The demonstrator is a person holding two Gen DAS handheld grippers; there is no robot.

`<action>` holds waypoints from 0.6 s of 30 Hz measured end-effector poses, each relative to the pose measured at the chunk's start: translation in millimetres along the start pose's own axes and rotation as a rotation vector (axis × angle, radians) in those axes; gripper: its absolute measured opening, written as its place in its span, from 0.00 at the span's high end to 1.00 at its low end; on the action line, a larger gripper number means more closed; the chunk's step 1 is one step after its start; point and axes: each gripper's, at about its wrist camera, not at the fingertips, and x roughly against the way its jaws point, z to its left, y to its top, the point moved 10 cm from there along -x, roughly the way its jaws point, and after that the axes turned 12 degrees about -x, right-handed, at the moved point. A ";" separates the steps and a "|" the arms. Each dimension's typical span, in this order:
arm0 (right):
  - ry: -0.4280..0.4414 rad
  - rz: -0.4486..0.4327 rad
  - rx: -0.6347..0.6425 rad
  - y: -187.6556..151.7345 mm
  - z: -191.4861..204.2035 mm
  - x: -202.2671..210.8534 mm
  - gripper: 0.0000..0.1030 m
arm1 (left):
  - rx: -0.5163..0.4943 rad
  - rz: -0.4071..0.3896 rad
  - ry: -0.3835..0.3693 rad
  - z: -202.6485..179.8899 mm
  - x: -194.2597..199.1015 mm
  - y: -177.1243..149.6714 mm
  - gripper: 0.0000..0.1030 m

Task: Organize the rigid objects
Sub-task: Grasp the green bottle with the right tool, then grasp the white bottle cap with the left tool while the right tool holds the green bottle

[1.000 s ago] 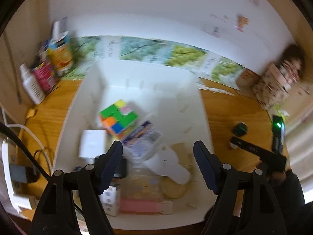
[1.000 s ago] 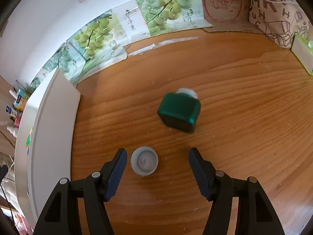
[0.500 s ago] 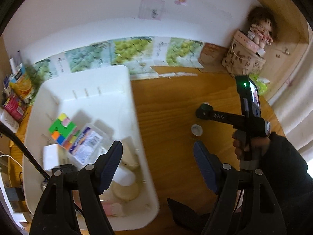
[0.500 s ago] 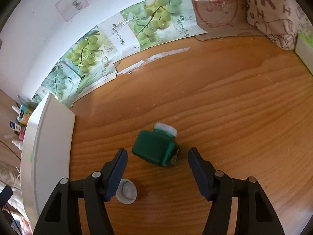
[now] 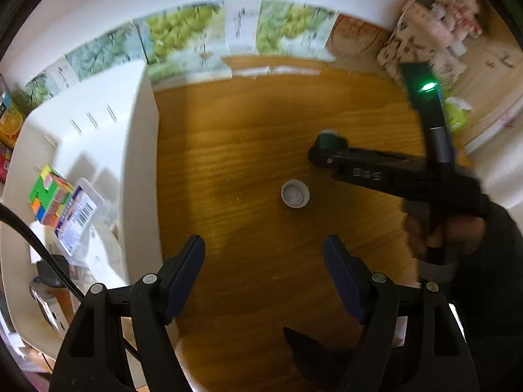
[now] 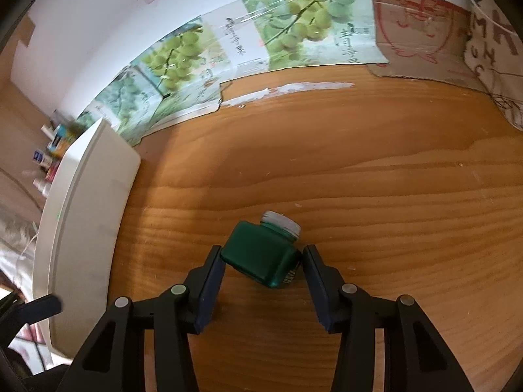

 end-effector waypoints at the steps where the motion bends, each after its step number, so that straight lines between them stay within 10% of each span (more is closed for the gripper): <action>1: 0.007 0.009 0.011 -0.1 -2.5 1.2 0.52 | 0.003 0.021 0.017 -1.8 -5.8 0.6 0.25; 18: 0.268 0.173 0.021 -18.7 -26.2 41.2 0.52 | 0.134 0.044 -0.031 -18.2 -66.7 18.3 0.25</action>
